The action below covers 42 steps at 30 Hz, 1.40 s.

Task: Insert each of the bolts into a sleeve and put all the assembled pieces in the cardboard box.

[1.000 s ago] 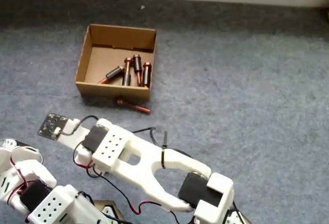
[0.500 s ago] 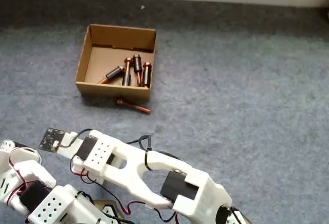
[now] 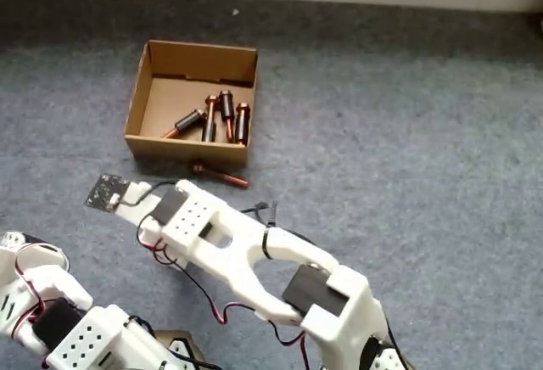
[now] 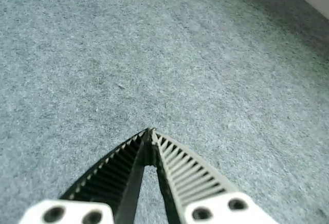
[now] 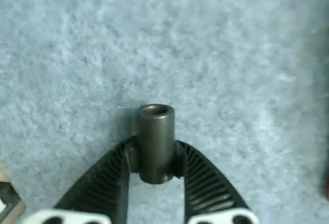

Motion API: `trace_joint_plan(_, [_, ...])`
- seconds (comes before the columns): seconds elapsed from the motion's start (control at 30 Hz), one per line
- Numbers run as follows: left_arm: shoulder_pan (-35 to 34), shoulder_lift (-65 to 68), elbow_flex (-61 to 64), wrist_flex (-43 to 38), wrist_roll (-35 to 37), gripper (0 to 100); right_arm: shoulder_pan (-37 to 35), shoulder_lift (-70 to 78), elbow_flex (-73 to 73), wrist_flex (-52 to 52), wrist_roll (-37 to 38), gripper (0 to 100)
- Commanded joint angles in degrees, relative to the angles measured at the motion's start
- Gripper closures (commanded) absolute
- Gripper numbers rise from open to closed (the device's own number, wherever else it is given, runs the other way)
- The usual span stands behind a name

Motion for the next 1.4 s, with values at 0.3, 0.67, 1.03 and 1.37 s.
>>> trace_joint_plan(0.3, [1.8, -0.3, -0.9, -0.7, 0.1, 99, 7.8, -16.9, -1.1, 8.2, -4.9, 99.5])
trace_joint_plan(0.67, [2.6, -0.3, -0.9, -0.6, 0.1, 99, 17.3, -25.0, 19.3, 4.4, -5.1, 99.5])
trace_joint_plan(1.03, [2.6, -0.3, -0.8, -0.5, 0.1, 99, 21.0, -21.8, 31.3, -5.9, -11.2, 87.0])
trace_joint_plan(1.37, [4.2, -0.3, -0.8, -0.6, -0.1, 99, 20.7, -17.1, 31.3, -9.5, -11.1, 86.4])
